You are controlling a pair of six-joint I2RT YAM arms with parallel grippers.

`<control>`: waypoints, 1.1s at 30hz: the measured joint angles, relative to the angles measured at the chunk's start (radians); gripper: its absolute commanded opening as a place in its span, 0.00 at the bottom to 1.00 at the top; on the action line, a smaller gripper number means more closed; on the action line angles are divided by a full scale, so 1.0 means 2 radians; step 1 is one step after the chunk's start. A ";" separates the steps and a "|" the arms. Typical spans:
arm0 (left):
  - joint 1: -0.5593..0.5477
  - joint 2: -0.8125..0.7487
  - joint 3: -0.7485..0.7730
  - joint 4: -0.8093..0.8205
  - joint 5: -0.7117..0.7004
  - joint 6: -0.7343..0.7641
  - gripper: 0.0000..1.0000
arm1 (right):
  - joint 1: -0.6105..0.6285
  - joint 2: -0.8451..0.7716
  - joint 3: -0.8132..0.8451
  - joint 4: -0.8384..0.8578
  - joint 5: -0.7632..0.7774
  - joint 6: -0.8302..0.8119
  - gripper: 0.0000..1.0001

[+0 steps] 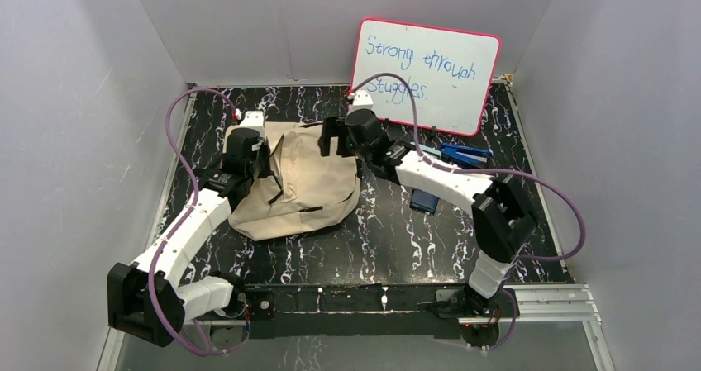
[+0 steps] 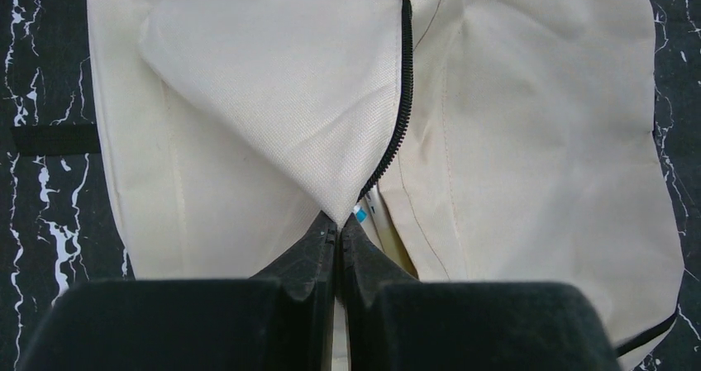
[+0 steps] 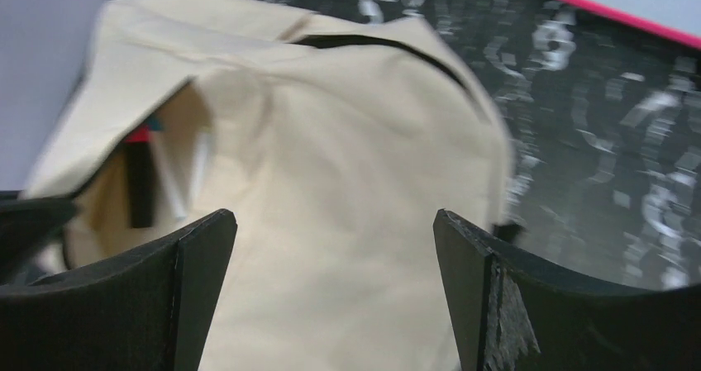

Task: Pack the student bag
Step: Place the stationery in the student bag, then adjust the student bag at the center of the board.

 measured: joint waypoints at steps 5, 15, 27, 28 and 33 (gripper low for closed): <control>0.000 0.001 0.000 0.000 0.012 -0.014 0.00 | -0.021 -0.054 -0.049 -0.049 0.093 -0.031 0.85; 0.000 0.021 0.000 -0.001 0.027 -0.039 0.00 | -0.062 -0.101 -0.103 -0.034 -0.027 -0.023 0.68; -0.001 0.019 0.001 -0.027 -0.018 -0.056 0.00 | 0.002 0.112 0.078 -0.021 -0.168 0.016 0.56; -0.002 0.019 0.001 -0.029 -0.021 -0.056 0.00 | 0.009 0.126 0.098 -0.023 -0.171 0.016 0.56; -0.002 0.024 0.002 -0.041 -0.043 -0.071 0.00 | 0.035 0.185 0.187 -0.044 -0.168 0.012 0.54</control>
